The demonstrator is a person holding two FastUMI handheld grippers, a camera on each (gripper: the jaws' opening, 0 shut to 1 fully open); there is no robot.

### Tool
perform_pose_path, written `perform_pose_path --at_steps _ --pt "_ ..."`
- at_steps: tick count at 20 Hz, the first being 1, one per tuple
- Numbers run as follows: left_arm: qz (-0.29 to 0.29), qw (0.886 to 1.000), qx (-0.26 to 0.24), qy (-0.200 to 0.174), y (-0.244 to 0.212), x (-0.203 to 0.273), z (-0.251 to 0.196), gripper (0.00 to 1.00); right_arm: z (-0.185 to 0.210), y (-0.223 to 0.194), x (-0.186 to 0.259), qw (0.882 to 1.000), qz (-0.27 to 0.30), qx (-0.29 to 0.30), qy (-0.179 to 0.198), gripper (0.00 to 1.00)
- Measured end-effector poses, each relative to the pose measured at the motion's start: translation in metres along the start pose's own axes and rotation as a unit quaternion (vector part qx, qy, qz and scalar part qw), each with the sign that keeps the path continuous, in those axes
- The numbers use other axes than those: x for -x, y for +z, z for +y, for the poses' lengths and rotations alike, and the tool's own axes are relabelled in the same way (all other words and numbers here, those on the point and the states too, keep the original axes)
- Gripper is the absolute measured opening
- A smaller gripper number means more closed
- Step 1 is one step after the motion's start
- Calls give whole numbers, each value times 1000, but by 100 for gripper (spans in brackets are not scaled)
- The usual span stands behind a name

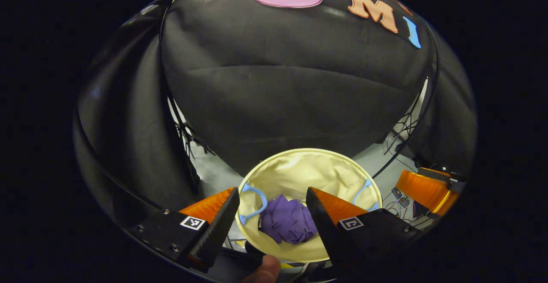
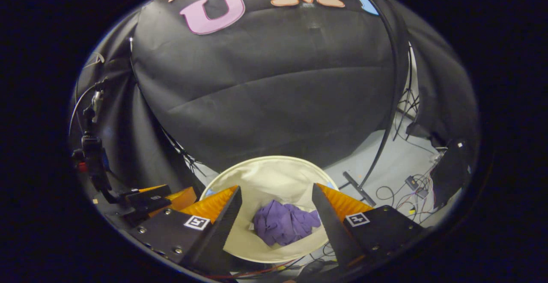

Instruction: Grasp the clothes on the hanger with both hands and then place them into the laundry hamper below.

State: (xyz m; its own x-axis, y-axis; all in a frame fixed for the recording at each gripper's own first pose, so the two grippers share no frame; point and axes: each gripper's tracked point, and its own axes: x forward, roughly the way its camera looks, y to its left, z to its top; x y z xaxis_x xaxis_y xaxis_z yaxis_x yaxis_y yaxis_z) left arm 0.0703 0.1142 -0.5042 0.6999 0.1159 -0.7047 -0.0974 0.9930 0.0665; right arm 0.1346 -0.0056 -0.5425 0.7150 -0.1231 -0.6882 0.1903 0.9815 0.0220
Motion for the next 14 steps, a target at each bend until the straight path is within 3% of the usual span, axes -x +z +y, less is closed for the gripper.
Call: perform_pose_path --at_steps 2,3,4,7,8,9,14 --pt "-26 1000 -4 1 20 13 2 98 10 21 19 1000 -18 7 5 99" --pt "-38 999 -6 1 31 20 2 98 13 30 25 1000 -28 11 5 94" --pt "-51 999 -6 0 42 26 3 98 15 40 34 999 -36 15 4 99" --pt "-78 997 1 -10 72 53 0 97 28 69 61 998 -66 16 10 99" --pt "-87 996 4 -18 81 63 -5 97 33 79 70 997 -77 14 15 94" --pt "-98 995 3 -21 93 74 -5 97 36 90 78 996 -90 15 17 99" --pt "-163 986 0 -16 149 114 2 94 52 141 122 987 -151 57 14 99"
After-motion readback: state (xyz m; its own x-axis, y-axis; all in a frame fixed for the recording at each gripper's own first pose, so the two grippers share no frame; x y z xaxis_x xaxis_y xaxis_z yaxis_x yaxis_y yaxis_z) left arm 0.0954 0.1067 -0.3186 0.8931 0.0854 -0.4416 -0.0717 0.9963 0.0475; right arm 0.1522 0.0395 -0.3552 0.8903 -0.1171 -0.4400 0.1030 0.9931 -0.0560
